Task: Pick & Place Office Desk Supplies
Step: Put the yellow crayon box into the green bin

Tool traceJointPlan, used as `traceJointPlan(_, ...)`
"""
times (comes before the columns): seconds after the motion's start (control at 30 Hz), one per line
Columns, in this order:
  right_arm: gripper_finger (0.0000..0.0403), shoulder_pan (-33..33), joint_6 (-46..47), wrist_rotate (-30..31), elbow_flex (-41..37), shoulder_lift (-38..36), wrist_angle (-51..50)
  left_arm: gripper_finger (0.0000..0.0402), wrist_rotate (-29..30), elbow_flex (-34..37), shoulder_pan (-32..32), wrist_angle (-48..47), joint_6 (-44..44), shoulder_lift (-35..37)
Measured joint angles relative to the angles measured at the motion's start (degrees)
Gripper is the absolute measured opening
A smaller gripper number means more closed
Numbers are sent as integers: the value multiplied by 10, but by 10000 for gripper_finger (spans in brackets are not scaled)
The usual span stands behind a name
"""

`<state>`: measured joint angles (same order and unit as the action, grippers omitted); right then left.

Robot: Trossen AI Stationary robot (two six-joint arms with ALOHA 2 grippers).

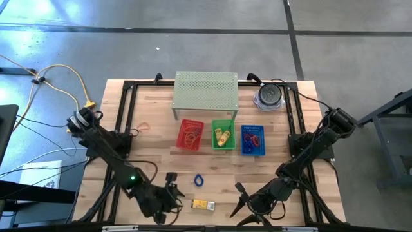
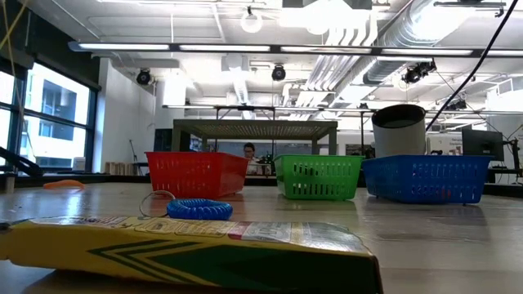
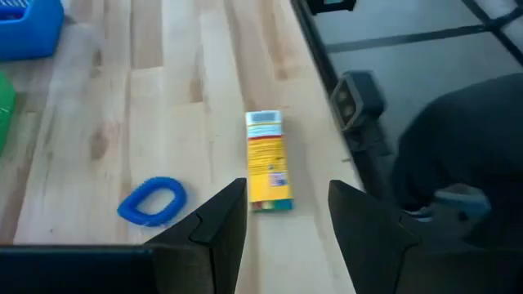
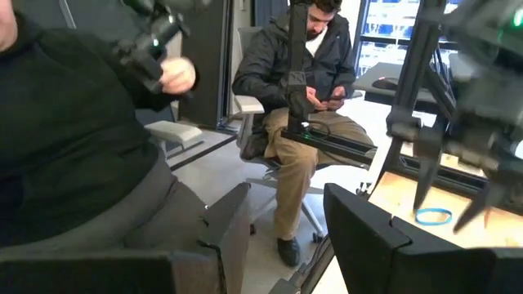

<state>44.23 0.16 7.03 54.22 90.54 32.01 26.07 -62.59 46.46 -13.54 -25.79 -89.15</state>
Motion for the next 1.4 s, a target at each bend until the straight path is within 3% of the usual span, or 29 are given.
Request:
traceJointPlan(0.13,145,0,0,0,0,0,0,165,27,69,0,132,51,-6)
traceJointPlan(0.27,145,-1,-2,6,0,0,7,165,3,100,-8,217,92,-9)
traceJointPlan(0.57,145,-5,-3,5,0,-1,4,185,-21,100,-32,215,25,-23)
traceJointPlan(0.83,145,-5,2,5,0,-1,-16,311,-58,100,-52,210,-6,-36)
traceJointPlan(0.97,145,-5,10,5,0,-1,-16,354,-58,100,-50,209,55,-35)
traceJointPlan(1.07,145,-5,17,5,0,-1,-16,362,-69,103,-40,207,90,-45)
traceJointPlan(1.23,145,-5,23,3,0,-1,-18,363,-27,104,-20,247,84,-97)
traceJointPlan(1.4,145,-5,32,2,0,-1,-23,363,-21,104,-13,280,87,-143)
